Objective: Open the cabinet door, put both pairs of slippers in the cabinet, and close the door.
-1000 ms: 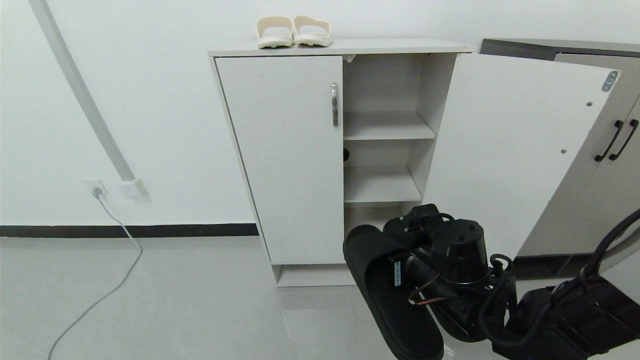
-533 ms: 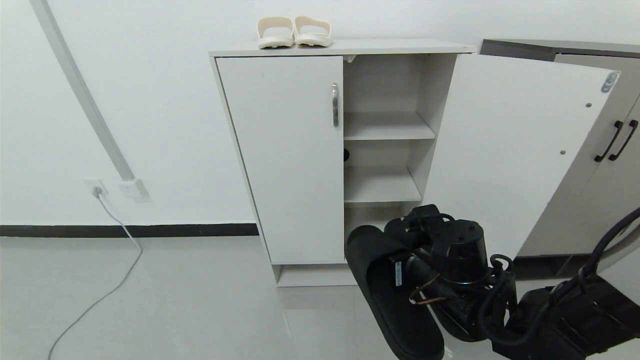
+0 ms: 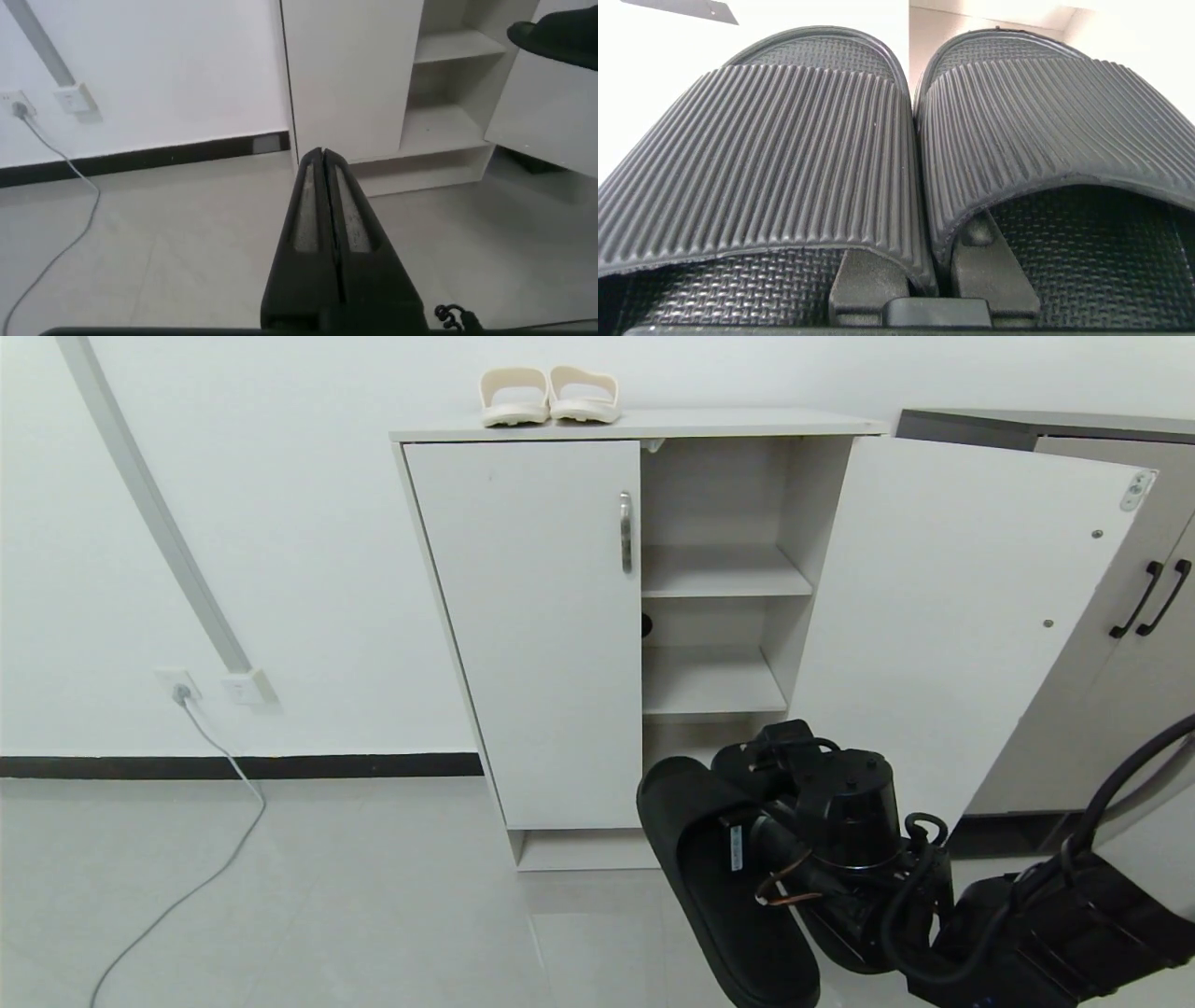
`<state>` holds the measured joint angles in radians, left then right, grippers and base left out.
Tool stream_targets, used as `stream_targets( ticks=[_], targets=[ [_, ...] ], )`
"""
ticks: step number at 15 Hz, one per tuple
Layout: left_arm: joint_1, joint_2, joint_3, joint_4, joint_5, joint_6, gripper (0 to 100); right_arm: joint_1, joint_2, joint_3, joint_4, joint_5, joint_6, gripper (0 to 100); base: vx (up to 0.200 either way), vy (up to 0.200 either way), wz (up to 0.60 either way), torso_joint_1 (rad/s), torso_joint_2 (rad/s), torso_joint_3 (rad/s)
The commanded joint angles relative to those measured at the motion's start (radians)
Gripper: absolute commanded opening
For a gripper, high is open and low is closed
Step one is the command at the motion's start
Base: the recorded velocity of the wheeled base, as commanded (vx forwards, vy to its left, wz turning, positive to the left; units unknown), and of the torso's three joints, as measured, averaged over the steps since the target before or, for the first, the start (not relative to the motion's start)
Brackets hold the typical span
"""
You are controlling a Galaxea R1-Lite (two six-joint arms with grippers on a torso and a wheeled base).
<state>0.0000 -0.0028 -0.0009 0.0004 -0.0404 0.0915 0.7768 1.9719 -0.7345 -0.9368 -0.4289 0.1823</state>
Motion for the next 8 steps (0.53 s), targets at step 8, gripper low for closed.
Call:
stream_targets(
  ticks=[8],
  targets=[
    [0.0, 0.003, 0.001, 0.001, 0.013, -0.067, 0, 0.027, 0.166, -0.372, 0.202, -0.318, 0.066, 0, 0.0, -0.025, 0.0, 0.0, 0.0, 0.0]
  ],
)
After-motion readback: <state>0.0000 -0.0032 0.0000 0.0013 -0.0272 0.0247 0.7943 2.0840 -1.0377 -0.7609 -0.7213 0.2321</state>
